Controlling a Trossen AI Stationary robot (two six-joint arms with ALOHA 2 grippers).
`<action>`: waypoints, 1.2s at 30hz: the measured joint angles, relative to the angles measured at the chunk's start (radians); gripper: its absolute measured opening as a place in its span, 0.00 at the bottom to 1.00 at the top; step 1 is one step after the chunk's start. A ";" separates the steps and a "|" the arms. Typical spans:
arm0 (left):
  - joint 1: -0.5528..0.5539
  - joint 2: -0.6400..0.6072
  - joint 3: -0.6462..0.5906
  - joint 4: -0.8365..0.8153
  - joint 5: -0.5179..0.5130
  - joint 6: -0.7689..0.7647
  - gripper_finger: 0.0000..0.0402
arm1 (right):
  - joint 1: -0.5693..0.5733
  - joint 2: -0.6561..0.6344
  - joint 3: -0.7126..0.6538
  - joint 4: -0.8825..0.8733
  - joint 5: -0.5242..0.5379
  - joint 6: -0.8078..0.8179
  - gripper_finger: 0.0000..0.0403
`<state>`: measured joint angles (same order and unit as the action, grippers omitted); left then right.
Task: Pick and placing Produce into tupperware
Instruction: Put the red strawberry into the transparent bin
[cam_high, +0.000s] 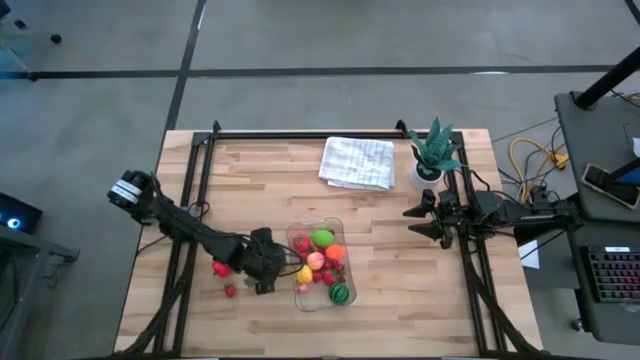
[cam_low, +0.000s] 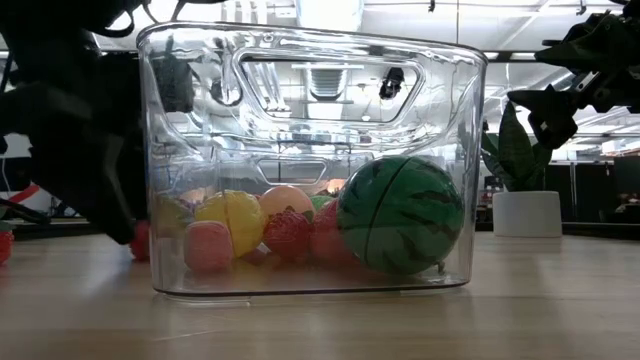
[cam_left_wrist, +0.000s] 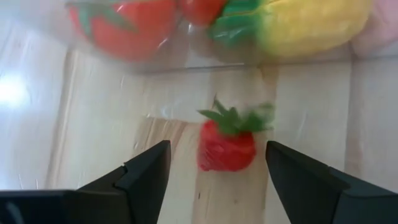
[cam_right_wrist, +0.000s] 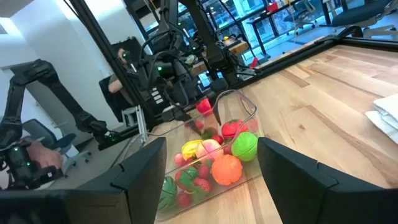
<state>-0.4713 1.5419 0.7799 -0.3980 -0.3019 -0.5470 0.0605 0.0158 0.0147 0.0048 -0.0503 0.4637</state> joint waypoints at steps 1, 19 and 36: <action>0.000 0.004 0.000 0.007 0.000 0.030 0.62 | 0.000 0.000 0.000 0.000 0.000 0.000 0.60; 0.017 0.070 -0.001 0.083 0.021 0.132 0.51 | 0.000 0.000 0.000 0.000 0.000 0.000 0.60; 0.020 -0.034 0.047 -0.083 -0.073 0.174 0.32 | 0.000 0.000 0.000 0.000 0.000 0.000 0.60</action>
<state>-0.4515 1.5076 0.8268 -0.4808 -0.3754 -0.3729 0.0605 0.0158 0.0147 0.0048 -0.0502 0.4637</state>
